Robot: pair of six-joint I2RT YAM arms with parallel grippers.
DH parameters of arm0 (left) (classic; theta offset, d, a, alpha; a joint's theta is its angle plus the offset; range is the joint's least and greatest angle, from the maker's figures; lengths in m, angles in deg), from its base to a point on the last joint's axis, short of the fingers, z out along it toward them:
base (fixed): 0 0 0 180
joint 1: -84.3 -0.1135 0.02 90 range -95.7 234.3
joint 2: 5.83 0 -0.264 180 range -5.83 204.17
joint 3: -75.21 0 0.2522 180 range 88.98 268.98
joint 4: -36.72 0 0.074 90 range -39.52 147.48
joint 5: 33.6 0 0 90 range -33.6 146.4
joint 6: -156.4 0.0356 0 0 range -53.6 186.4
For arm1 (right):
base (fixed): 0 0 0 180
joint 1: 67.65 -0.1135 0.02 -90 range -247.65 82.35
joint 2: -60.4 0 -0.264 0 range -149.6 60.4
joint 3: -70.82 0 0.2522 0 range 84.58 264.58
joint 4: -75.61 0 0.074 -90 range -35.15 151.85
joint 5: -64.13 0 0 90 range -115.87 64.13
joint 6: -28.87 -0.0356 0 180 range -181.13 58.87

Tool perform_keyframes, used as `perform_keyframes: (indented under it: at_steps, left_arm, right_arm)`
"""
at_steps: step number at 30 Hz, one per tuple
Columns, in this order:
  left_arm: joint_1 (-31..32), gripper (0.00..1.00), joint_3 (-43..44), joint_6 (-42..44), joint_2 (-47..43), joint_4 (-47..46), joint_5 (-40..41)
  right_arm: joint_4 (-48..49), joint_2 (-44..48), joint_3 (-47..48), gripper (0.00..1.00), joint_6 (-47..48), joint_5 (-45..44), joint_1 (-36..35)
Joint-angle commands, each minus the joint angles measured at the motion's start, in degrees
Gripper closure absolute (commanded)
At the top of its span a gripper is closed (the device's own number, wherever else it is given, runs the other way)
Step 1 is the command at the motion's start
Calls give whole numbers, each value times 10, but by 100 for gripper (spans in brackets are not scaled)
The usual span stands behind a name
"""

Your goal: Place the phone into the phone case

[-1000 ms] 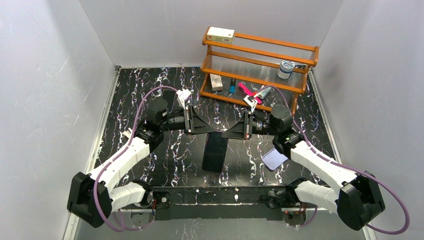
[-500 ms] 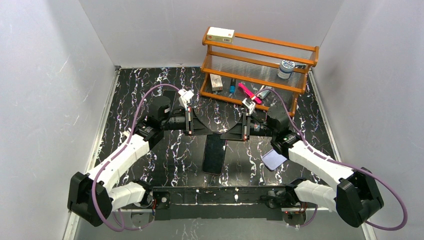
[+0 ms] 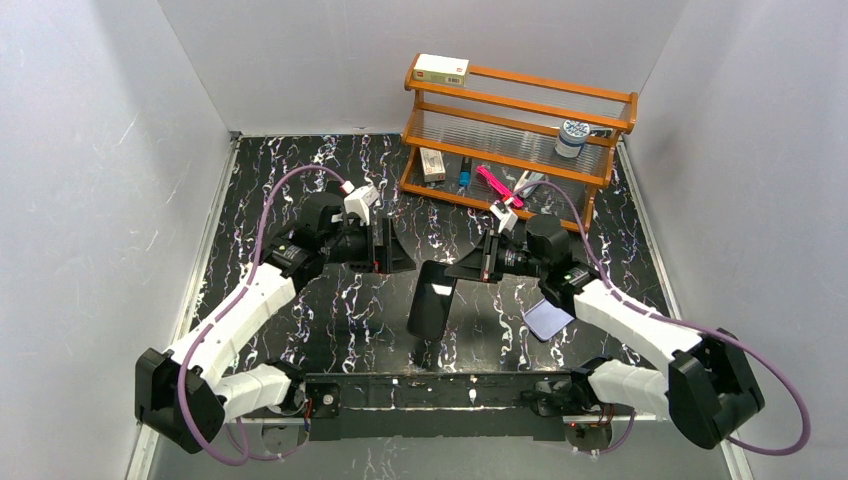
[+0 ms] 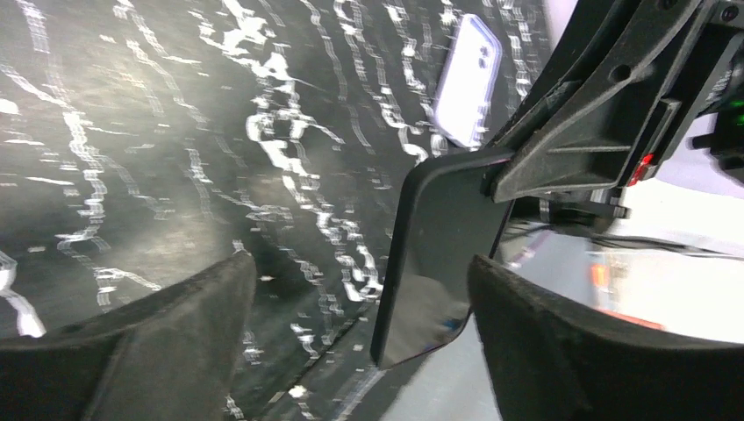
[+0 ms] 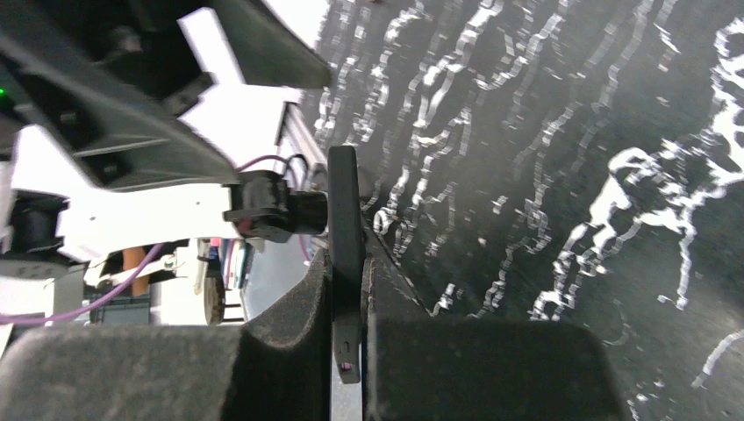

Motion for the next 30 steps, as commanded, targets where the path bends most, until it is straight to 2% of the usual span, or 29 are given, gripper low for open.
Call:
perform_keyframes:
  at_steps: [1, 5, 8, 14, 17, 19, 21, 23, 30]
  left_arm:
    - [-2, 2, 16, 82, -33, 74, 126]
    - [-2, 2, -12, 120, -43, 80, 182]
    - [-2, 2, -27, 133, -48, 81, 201]
    - [-2, 2, -64, 122, -70, 57, 218]
    - [-2, 2, -78, 118, -67, 48, 207]
    - [-1, 2, -78, 119, -63, 49, 202]
    - [-1, 2, -76, 119, -62, 49, 201]
    - [-1, 2, -79, 118, -64, 48, 201]
    - [-1, 2, -80, 117, -67, 48, 211]
  right_arm:
    - [-43, -56, 47, 99, 75, -39, 2]
    - [-97, -139, 106, 99, 144, -47, 15]
    - [-106, -197, 146, 99, 173, -12, 45]
    - [-147, -308, 226, 99, 233, 40, 97]
    - [-185, -362, 257, 97, 260, 32, 110]
    - [-207, -390, 279, 88, 271, 16, 116]
    - [-216, -408, 298, 71, 273, 8, 119]
    - [-225, -420, 314, 60, 273, -4, 119]
    - [-282, -413, 344, 47, 269, -73, 120]
